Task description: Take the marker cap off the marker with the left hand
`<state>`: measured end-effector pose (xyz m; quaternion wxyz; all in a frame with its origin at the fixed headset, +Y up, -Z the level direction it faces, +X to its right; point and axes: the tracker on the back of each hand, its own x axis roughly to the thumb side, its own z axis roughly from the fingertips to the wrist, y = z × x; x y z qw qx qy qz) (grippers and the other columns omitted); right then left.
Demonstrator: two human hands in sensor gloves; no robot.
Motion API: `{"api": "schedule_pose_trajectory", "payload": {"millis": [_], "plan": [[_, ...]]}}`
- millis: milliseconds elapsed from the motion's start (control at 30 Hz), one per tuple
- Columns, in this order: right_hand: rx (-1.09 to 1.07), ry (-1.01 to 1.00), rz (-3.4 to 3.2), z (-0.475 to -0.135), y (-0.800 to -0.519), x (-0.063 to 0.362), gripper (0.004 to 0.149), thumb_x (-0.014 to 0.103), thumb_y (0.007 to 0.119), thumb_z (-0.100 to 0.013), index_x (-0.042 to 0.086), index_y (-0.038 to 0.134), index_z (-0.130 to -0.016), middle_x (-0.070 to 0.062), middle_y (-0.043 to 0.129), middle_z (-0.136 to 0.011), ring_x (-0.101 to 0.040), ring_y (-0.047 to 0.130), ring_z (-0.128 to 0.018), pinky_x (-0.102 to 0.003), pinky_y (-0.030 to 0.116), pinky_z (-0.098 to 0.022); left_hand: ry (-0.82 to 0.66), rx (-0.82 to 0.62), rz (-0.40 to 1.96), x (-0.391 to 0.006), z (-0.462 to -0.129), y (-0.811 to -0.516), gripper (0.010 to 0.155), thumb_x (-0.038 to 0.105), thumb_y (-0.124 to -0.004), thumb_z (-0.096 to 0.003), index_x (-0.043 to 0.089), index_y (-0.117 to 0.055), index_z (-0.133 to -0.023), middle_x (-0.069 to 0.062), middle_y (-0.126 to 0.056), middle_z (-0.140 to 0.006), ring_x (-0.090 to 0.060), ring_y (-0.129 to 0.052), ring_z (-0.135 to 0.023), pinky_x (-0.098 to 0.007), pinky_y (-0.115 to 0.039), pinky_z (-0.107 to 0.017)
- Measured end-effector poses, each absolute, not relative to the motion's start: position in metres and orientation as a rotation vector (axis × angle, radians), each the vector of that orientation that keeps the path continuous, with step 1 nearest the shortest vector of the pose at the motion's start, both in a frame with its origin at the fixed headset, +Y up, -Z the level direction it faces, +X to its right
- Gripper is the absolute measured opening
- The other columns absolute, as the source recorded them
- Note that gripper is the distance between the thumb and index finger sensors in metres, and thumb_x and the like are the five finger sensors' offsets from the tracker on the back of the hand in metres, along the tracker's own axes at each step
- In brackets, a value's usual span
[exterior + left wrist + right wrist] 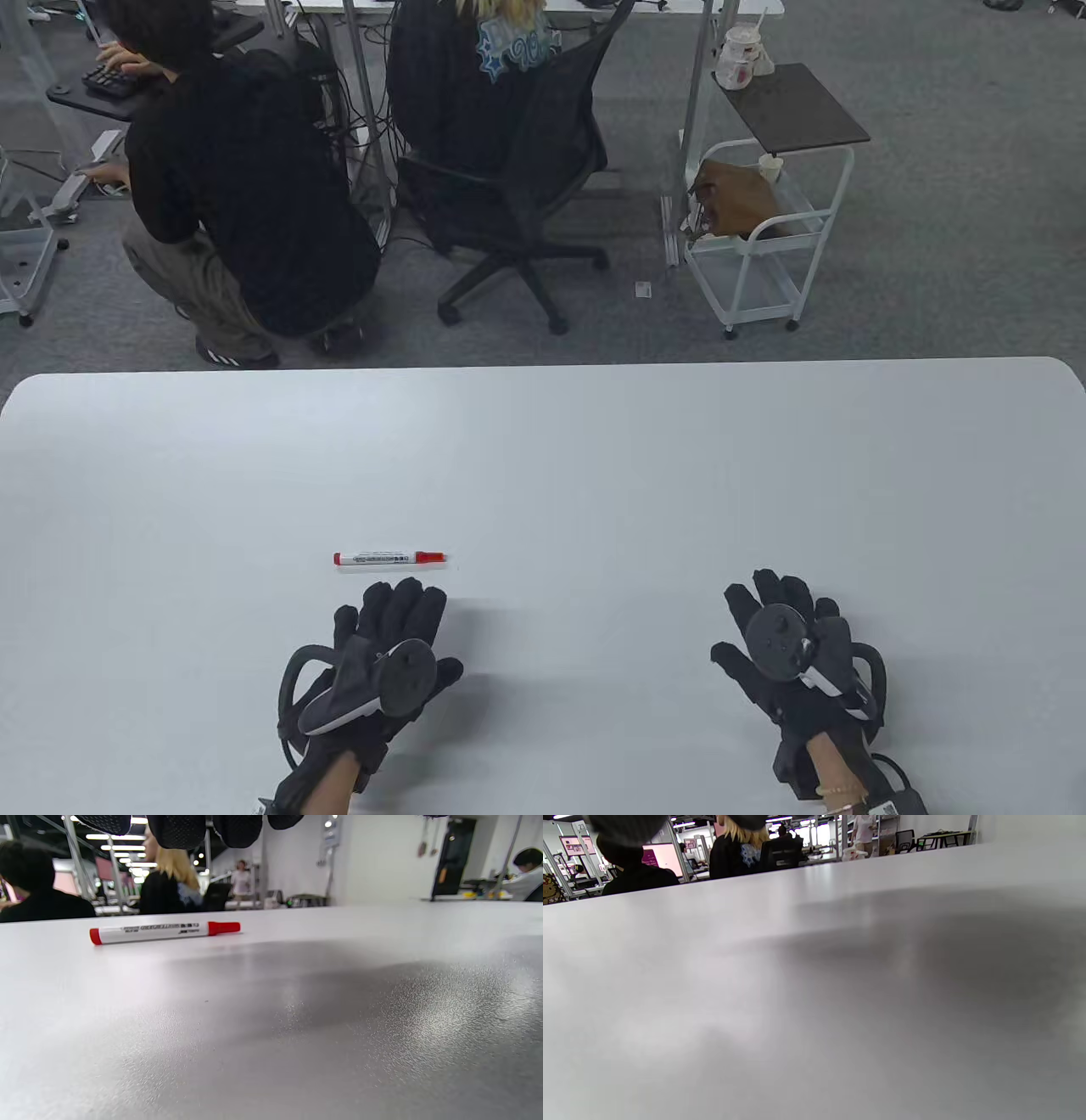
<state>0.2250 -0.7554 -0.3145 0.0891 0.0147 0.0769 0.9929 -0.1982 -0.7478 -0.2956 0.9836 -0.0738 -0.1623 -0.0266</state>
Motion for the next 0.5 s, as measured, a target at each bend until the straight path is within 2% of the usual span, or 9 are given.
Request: {"api": "schedule_pose_trajectory", "payload": {"millis": [500], "plan": [[0.066,0.229,2.968,-0.3133,-0.7544,0.2218,0.074,0.06,0.063,-0.044,0.035,0.042,-0.111,-0.009,0.031,-0.12,-0.041,0.031,-0.112,-0.063,0.028,-0.078,-0.317,-0.168,-0.077,-0.199,-0.295,-0.7461,0.084,0.069,-0.043,-0.0542,0.024,-0.018,-0.12,-0.016,-0.03,-0.128,-0.052,-0.041,-0.117,-0.071,-0.042,-0.076]]}}
